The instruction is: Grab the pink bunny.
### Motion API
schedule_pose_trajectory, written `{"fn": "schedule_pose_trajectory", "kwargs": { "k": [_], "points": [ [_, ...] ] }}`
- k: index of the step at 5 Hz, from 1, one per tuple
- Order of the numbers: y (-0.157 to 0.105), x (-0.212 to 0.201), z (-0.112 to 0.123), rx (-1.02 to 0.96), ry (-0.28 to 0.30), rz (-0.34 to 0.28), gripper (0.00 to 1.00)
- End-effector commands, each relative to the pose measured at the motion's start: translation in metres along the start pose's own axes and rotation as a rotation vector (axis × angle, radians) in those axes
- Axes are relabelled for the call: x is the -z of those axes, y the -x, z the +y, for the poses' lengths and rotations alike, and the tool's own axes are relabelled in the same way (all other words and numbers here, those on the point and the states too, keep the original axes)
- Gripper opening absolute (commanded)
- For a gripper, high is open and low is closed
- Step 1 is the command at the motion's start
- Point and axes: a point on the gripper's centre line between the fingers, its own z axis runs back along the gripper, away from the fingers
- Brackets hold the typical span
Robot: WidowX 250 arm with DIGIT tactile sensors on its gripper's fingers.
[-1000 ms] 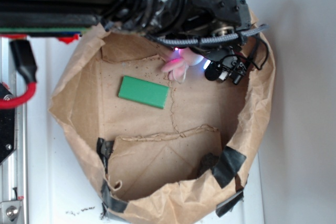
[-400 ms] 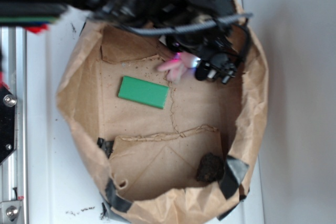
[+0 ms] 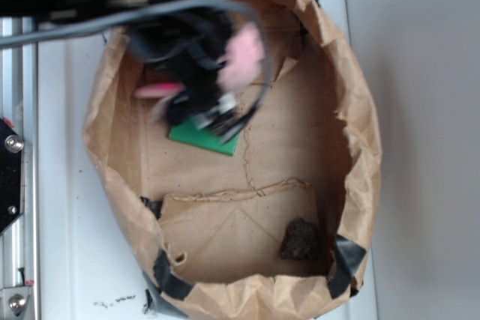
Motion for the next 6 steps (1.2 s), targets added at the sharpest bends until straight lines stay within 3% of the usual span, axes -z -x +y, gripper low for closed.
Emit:
{"fn": "schedule_pose_trajectory", "kwargs": {
  "k": [1,2,3,5,6],
  "points": [
    [-0.005,-0.063,-0.038,0.234,0.026,-0.072,0.00],
    [-0.015,-0.072,-0.057,0.318,0.013,-0.053,0.00],
    [-0.029,-0.080,-0.069,0.397,-0.054,-0.022,0.00],
    [-0.055,-0.107,-0.061,0.451,-0.040,0.065,0.00],
    [-0.056,-0.113,-0.057,0.449,-0.030,0.057,0.00]
  ]
}}
